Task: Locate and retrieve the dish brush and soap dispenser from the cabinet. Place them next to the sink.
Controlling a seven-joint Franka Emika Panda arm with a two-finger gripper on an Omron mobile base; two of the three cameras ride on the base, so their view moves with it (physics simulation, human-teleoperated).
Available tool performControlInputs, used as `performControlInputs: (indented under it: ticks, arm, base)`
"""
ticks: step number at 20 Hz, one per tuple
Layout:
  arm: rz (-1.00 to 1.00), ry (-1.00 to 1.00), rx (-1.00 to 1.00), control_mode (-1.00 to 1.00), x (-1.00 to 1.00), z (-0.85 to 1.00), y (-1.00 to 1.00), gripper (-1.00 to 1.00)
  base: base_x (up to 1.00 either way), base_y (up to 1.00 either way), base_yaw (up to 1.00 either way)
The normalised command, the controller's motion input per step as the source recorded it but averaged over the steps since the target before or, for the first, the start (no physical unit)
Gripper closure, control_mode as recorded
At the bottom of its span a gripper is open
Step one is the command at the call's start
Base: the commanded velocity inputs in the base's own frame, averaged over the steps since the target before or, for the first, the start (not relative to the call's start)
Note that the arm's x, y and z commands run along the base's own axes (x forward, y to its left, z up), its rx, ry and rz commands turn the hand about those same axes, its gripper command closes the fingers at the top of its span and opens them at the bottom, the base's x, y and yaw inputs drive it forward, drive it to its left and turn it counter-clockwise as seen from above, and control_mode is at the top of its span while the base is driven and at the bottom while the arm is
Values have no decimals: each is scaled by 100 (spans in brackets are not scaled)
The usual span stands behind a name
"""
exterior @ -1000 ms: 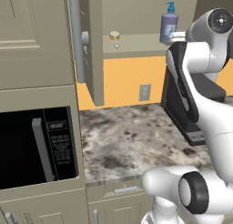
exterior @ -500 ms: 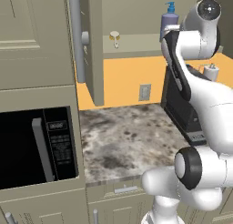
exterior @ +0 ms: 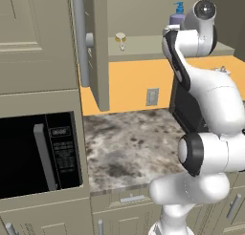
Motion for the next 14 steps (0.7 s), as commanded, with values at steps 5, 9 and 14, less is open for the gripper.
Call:
performControlInputs:
  ticks: [5,9,14]
  arm:
    - [0,0,0,-100,65,-15,-26,-100]
    - [6,-1,0,-100,45,-1,-11,-100]
    - [7,-1,0,-100,49,-1,-4,-100]
  base:
    - [0,0,0]
    - [0,0,0]
    - [0,0,0]
